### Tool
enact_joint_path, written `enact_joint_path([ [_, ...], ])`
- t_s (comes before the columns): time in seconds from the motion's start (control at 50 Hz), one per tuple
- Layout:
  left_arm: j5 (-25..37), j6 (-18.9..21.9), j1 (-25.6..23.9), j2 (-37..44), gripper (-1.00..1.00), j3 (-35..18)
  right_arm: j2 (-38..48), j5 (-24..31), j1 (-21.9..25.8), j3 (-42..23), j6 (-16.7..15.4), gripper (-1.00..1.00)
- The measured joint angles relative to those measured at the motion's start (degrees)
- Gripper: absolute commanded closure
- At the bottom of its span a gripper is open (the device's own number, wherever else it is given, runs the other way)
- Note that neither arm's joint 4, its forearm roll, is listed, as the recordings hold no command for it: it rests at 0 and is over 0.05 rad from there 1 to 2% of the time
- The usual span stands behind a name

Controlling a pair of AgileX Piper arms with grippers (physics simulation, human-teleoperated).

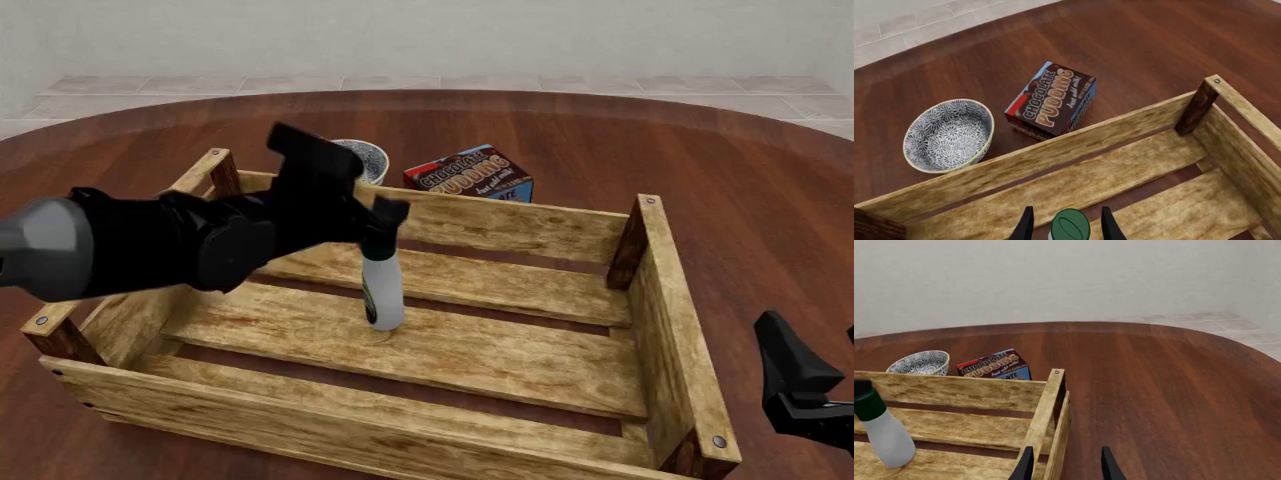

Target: Pick up the salad dressing and put it in the tray.

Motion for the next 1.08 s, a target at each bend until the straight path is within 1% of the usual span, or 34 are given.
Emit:
enact_joint_path([
  [0.48, 3.4, 0.6, -0.3, -6.6, -1.0, -0.7, 0.4, -0.3, 0.2, 0.0, -0.3, -1.0],
  [1.08, 5.4, 3.1, 0.2, -17.4, -1.0, 1.8, -0.6, 0.6, 0.2, 0.0, -0.5, -1.0],
])
